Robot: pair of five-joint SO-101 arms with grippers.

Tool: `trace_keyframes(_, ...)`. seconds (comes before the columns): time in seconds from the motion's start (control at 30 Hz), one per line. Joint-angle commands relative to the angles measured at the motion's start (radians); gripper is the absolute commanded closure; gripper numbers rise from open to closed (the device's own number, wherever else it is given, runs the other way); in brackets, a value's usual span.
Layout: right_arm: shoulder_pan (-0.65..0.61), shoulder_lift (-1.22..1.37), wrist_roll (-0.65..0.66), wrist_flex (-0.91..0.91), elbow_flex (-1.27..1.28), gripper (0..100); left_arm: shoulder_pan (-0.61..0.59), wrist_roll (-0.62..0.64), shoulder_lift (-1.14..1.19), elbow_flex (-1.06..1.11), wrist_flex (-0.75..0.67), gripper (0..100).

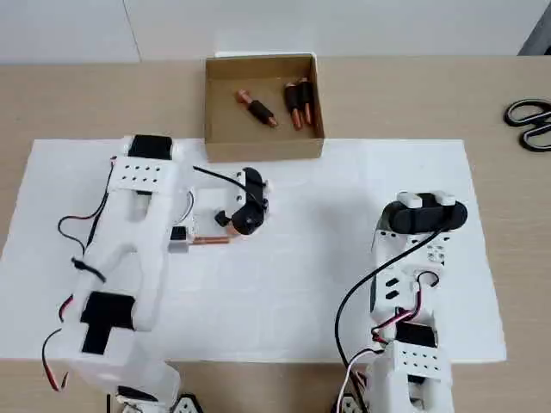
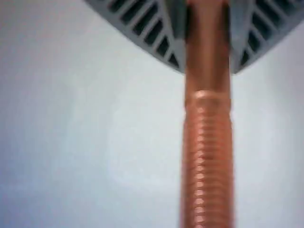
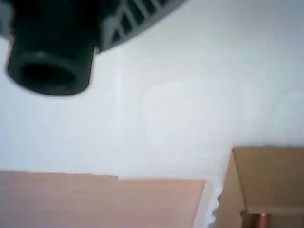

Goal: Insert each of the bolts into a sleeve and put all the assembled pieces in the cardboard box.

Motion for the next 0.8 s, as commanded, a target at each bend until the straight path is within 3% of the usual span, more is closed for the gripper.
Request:
trace_keyframes(0.0, 0.002, -0.012, 0.008, -0.018, 0.008, 99.6, 0.005, -0.373, 0.023, -0.002, -0.063, 99)
trace_keyframes(0.3, -0.004, -0.012, 0.008, -0.018, 0.008, 99.6, 0.018, -0.373, 0.157, -0.004, -0.256, 99)
trace_keyframes(0.6, -0.117, -0.015, 0.009, -0.018, 0.008, 99.6, 0.041, -0.373, 0.161, -0.051, -0.175, 98)
trace_keyframes(0.77, -0.113, -0.016, 0.009, -0.018, 0.008, 99.5, 0.038, -0.373, 0.163, -0.125, -0.11, 85)
